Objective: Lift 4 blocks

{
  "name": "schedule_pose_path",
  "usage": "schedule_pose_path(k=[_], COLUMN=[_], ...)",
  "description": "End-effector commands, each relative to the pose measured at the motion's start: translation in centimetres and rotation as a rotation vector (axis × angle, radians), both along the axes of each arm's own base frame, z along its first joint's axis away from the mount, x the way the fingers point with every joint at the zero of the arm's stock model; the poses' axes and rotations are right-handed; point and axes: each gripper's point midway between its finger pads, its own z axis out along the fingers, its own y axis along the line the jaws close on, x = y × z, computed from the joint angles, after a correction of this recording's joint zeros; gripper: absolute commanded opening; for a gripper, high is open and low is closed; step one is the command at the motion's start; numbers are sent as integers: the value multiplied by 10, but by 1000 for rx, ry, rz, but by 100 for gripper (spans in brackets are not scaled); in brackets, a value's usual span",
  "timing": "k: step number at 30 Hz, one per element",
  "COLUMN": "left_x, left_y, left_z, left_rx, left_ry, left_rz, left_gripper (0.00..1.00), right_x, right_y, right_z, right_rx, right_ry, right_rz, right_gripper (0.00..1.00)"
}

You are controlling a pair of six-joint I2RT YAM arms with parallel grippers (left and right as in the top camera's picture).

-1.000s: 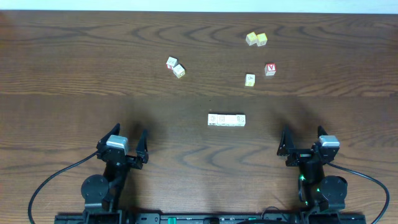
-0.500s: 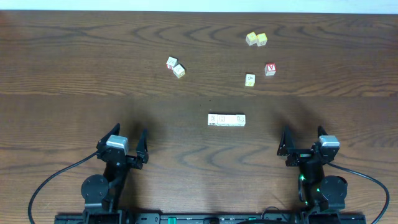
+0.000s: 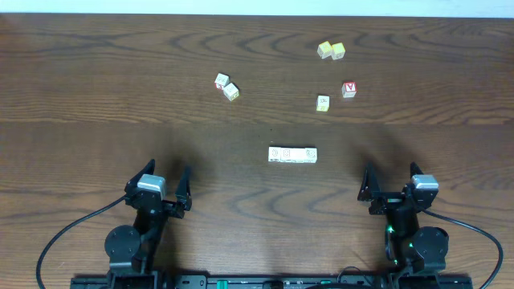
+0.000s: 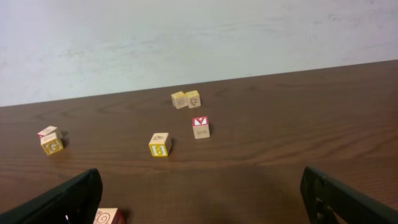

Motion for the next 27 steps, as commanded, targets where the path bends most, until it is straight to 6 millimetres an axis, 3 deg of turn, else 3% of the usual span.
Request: schedule_pose_path(k=[1, 20, 27], left_x=[-2, -2, -2], left_y=[-2, -2, -2], left_z=[-14, -14, -14], left_rx=[8, 8, 8], left_ry=[47, 47, 47], left_rz=[-14, -14, -14], left_gripper=[75, 75, 75], right_x=[0, 0, 0], right_y=[3, 3, -2], right_z=[-1, -1, 0], right_rx=[-11, -11, -87], right_ry=[0, 0, -6], right_rz=[13, 13, -11], right_gripper=[99, 99, 99])
